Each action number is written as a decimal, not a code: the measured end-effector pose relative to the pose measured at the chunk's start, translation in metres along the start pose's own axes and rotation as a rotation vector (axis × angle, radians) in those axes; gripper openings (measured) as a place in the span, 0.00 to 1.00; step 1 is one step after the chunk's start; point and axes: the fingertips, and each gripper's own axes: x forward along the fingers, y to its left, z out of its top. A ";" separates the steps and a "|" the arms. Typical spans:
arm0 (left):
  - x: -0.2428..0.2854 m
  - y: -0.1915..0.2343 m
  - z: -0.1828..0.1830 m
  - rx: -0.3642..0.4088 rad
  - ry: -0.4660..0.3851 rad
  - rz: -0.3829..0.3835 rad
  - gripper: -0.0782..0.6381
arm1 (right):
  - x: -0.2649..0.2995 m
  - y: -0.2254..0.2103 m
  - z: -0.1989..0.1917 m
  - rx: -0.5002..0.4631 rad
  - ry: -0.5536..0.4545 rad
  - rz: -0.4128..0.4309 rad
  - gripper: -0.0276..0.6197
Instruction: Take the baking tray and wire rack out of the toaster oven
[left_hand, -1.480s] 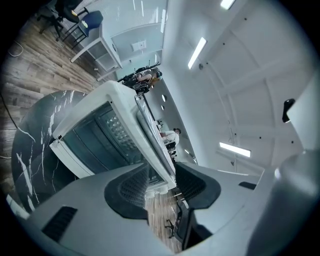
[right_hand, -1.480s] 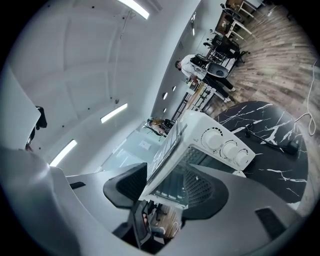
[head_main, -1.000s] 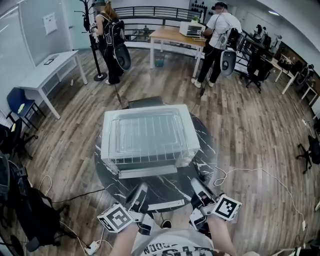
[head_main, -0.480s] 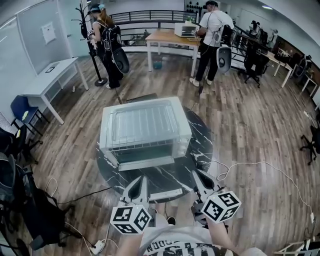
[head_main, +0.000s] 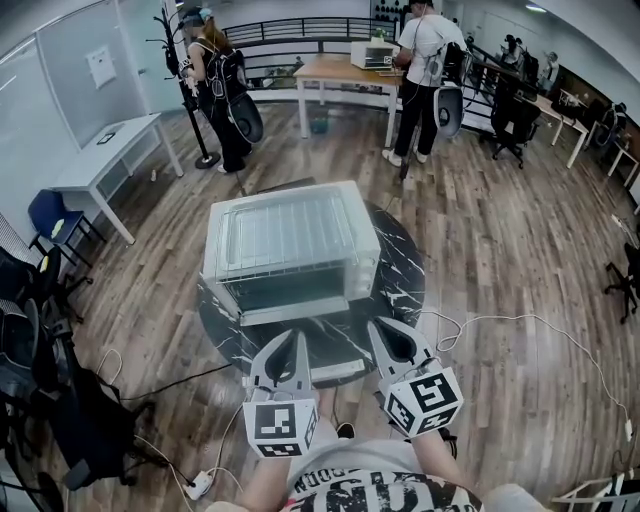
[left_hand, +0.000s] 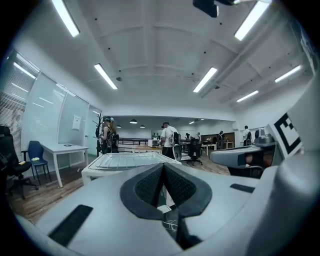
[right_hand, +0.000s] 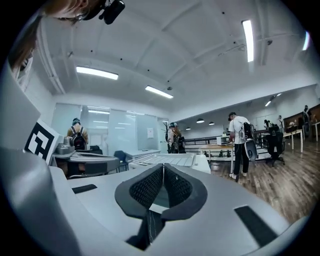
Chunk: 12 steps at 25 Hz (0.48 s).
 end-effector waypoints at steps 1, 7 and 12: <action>-0.001 -0.001 0.001 0.000 -0.003 -0.001 0.11 | 0.001 0.004 0.002 -0.007 -0.003 0.008 0.05; -0.003 -0.002 0.009 -0.028 -0.028 0.007 0.11 | 0.003 0.022 0.015 -0.015 -0.025 0.058 0.05; -0.004 0.000 0.019 -0.062 -0.035 0.008 0.11 | 0.002 0.024 0.023 -0.007 -0.036 0.060 0.05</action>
